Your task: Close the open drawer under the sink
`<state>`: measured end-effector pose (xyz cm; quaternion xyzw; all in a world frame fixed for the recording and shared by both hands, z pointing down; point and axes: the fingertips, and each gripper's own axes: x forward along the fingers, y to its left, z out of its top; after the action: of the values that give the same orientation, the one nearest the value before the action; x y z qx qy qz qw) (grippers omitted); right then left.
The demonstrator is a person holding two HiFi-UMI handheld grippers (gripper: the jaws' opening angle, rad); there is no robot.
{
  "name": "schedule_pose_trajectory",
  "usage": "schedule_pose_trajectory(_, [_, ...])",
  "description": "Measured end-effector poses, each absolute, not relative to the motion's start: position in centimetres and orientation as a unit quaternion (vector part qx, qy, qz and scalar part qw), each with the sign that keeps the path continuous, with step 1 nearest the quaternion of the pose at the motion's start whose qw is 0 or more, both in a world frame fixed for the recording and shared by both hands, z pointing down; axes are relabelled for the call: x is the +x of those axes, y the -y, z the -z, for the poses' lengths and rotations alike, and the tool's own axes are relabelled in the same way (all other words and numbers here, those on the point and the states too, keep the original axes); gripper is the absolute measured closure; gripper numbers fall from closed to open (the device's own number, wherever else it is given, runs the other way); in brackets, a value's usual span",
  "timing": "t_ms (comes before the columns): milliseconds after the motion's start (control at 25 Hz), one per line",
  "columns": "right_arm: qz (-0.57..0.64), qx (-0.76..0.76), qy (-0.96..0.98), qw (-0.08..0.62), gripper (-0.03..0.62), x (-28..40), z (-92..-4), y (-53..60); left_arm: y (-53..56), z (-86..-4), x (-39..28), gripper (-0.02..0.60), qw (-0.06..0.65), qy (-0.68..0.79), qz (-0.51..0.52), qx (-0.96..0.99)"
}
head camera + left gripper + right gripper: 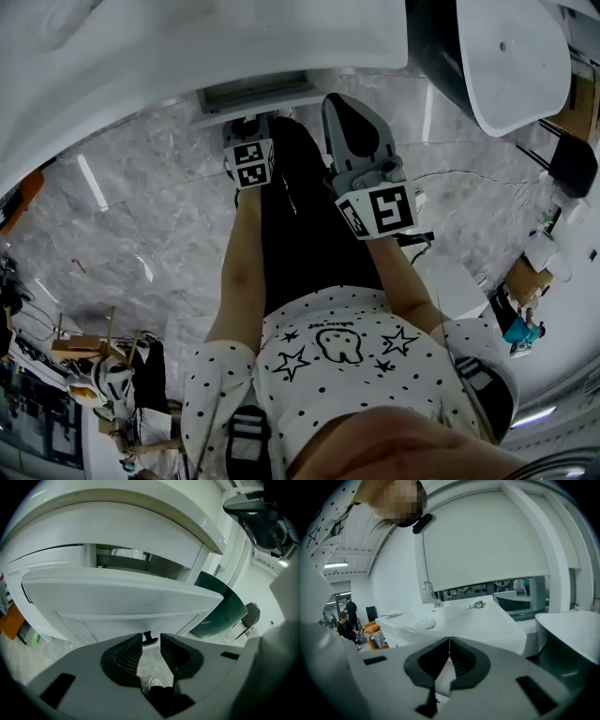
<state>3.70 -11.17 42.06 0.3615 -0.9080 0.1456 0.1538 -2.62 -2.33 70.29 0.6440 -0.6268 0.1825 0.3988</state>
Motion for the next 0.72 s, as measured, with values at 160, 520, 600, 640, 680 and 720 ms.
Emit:
schedule_pose_trajectory(160, [-0.152, 0.359, 0.907, 0.158, 0.58, 3.5, -42.7, 10.8, 2.3, -70.6, -2.9, 0.465, 0.392, 0.637, -0.183, 0.638])
schedule_pose_trajectory(520, [-0.165, 0.359, 0.904, 0.163, 0.58, 3.6, -44.1, 10.1, 2.6, -72.5, -2.9, 0.434, 0.404, 0.628, -0.189, 0.638])
schedule_pose_trajectory(600, [-0.167, 0.36, 0.903, 0.165, 0.58, 3.7, -44.3, 10.0, 2.9, -72.8, -2.8, 0.434, 0.401, 0.626, -0.195, 0.64])
schedule_pose_trajectory(640, [-0.168, 0.361, 0.902, 0.166, 0.58, 3.8, -44.4, 9.9, 3.0, -72.9, -2.8, 0.434, 0.402, 0.626, -0.197, 0.638])
schedule_pose_trajectory(680, [-0.169, 0.361, 0.902, 0.166, 0.58, 3.8, -44.4, 9.9, 3.0, -73.0, -2.8, 0.436, 0.404, 0.628, -0.198, 0.635])
schedule_pose_trajectory(720, [-0.17, 0.362, 0.901, 0.167, 0.58, 3.8, -44.5, 9.9, 3.0, -73.1, -2.8, 0.44, 0.407, 0.63, -0.197, 0.631])
